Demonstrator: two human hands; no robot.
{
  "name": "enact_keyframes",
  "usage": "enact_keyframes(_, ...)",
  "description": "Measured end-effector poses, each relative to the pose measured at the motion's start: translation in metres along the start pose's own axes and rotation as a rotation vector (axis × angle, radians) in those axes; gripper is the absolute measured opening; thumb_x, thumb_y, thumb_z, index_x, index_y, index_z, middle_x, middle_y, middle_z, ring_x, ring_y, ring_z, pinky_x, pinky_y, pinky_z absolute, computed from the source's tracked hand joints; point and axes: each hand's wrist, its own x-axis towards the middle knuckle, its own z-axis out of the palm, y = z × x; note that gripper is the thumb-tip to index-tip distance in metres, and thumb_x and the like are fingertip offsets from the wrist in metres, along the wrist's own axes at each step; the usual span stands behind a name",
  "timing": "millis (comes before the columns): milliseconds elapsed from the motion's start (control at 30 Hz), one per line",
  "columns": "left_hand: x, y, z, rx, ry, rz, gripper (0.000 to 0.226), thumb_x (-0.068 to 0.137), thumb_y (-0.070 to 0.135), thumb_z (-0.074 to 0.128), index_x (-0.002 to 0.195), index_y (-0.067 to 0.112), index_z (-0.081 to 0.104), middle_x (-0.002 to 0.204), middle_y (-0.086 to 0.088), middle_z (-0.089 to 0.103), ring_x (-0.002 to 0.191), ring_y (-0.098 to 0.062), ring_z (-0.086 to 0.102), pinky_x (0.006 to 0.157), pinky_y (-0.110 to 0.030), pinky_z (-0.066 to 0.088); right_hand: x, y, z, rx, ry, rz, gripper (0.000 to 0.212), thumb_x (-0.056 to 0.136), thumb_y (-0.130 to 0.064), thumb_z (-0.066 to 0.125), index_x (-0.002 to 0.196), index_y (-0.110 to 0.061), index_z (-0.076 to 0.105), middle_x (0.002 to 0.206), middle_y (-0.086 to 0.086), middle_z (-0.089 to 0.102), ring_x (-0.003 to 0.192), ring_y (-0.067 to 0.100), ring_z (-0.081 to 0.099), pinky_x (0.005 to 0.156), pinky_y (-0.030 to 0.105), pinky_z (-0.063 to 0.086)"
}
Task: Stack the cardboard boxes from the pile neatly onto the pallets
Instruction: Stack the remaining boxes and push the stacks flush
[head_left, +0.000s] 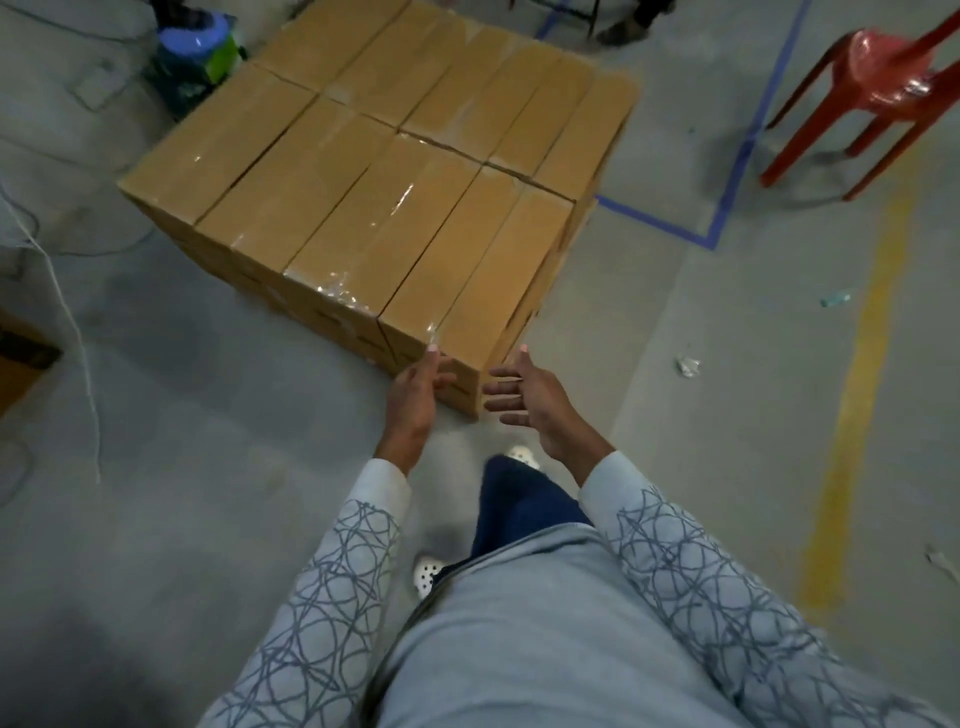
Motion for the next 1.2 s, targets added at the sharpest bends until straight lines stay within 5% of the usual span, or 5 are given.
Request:
enact_keyframes(233, 0.054, 0.025, 0.135, 0.041, -0.051, -0.044, 0.052, 0.105, 0.055, 0.045, 0.117, 0.014, 0.074, 0.104, -0.008, 0.075, 0.097, -0.022, 0.067, 0.079, -0.035, 0.047, 0.061, -0.003, -0.145, 0.058, 0.042, 0.006, 0.065, 0.107, -0.061, 0.024, 0.12, -0.015, 0.068, 0.109, 0.007, 0.076, 0.097, 0.025, 0.072, 0.078, 0.034, 0.054)
enact_keyframes(500, 0.102, 0.073, 0.32, 0.11, -0.164, 0.01, 0.036, 0.103, 0.052, 0.051, 0.115, 0.027, 0.073, 0.108, 0.004, 0.076, 0.108, -0.018, 0.068, 0.095, -0.041, 0.049, 0.127, -0.041, -0.31, 0.059, 0.203, -0.007, 0.058, 0.107, -0.058, 0.032, 0.118, -0.014, 0.068, 0.106, 0.007, 0.075, 0.091, 0.025, 0.07, 0.081, 0.036, 0.052)
enact_keyframes(800, 0.208, 0.119, 0.385, 0.183, -0.238, -0.053, 0.045, 0.093, 0.063, 0.055, 0.109, 0.026, 0.074, 0.109, 0.0, 0.074, 0.111, -0.022, 0.067, 0.095, -0.036, 0.054, 0.247, -0.115, -0.358, 0.097, 0.156, 0.049, 0.053, 0.108, -0.055, 0.036, 0.12, -0.013, 0.066, 0.111, 0.008, 0.072, 0.086, 0.02, 0.068, 0.071, 0.03, 0.05)
enact_keyframes(967, 0.306, 0.143, 0.407, 0.234, -0.188, -0.113, 0.033, 0.105, 0.039, 0.056, 0.115, 0.012, 0.072, 0.112, -0.009, 0.071, 0.099, -0.017, 0.066, 0.072, -0.011, 0.05, 0.34, -0.159, -0.374, 0.096, 0.077, 0.083, 0.057, 0.104, -0.062, 0.037, 0.138, -0.018, 0.055, 0.133, -0.001, 0.061, 0.117, 0.019, 0.06, 0.077, 0.026, 0.05)
enact_keyframes(1200, 0.444, 0.139, 0.427, 0.973, -0.136, 0.307, 0.061, 0.096, 0.044, 0.058, 0.149, 0.014, 0.046, 0.149, -0.012, 0.05, 0.137, -0.031, 0.039, 0.114, -0.051, 0.032, 0.506, -0.173, -0.378, 0.258, 0.092, 0.148, 0.092, 0.092, -0.081, 0.032, 0.163, -0.023, 0.024, 0.169, -0.003, 0.025, 0.153, 0.02, 0.028, 0.124, 0.052, 0.029)
